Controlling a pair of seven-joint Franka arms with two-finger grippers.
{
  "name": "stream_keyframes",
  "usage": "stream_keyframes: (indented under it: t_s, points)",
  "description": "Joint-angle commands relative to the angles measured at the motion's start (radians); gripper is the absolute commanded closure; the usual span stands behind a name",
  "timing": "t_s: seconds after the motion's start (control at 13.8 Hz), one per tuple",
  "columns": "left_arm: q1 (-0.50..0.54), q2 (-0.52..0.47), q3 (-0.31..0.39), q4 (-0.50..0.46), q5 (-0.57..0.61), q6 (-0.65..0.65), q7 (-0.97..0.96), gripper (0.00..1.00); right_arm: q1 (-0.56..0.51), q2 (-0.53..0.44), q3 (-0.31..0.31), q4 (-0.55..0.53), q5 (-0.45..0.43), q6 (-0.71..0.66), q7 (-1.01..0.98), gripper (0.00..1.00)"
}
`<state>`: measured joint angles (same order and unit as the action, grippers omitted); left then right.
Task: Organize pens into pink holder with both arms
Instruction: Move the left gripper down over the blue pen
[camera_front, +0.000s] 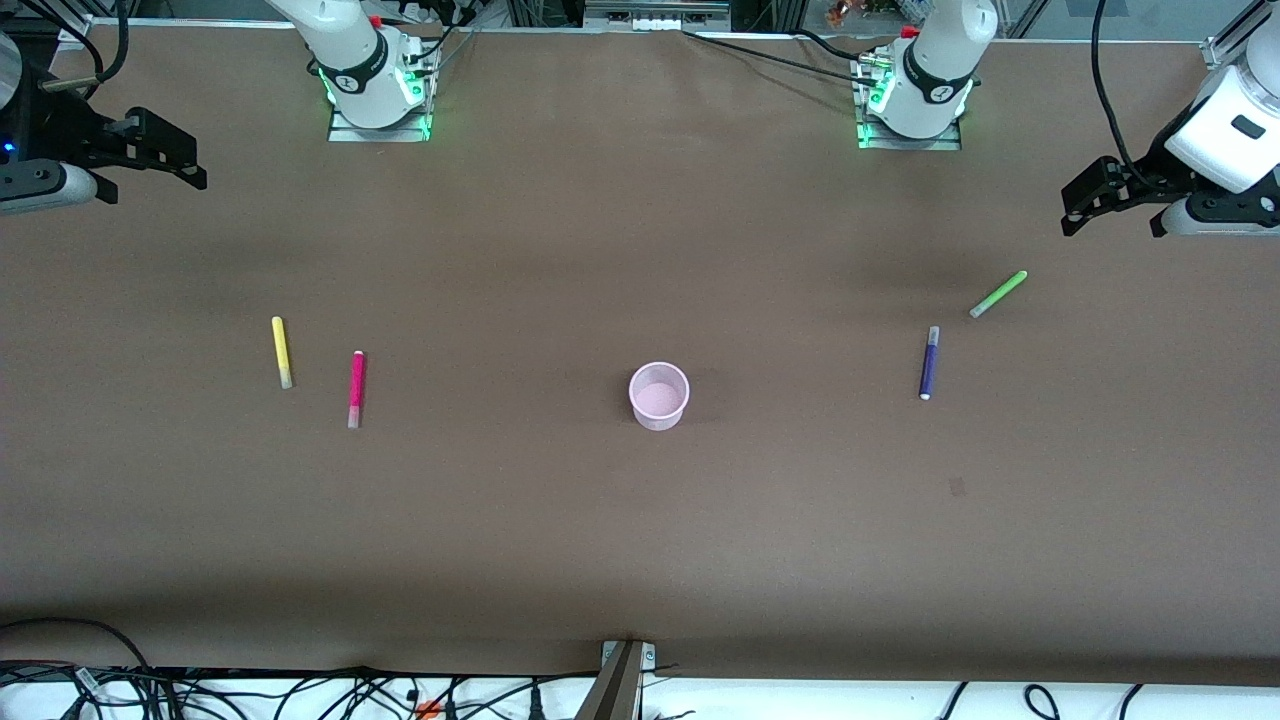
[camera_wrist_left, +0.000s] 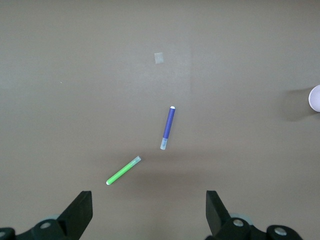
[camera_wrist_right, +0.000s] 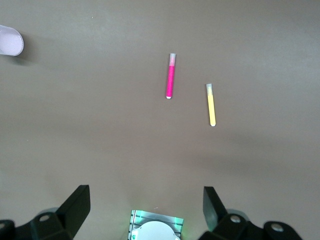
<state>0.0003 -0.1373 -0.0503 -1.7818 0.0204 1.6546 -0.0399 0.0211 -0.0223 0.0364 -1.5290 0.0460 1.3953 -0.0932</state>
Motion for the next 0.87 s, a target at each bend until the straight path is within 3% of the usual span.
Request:
stream_keyframes:
  t_s: [0.0,0.36,0.58,0.79]
  points:
    - [-0.019,-0.004,0.013,0.01,0.013,-0.018,0.002,0.0,0.002,0.001,-0.003,0.017,-0.009,-0.01,0.001,0.0]
    - [-0.012,0.004,0.001,0.012,0.01,-0.09,0.002,0.0,0.002,0.001,-0.001,0.017,-0.009,-0.009,0.003,0.0]
    - [0.001,0.054,0.007,0.018,0.009,-0.197,0.017,0.0,0.002,0.001,-0.003,0.017,-0.011,-0.009,0.003,0.0]
    - [0.0,0.149,0.01,0.018,0.012,-0.203,0.145,0.0,0.002,0.001,-0.003,0.017,-0.011,-0.007,0.003,0.0]
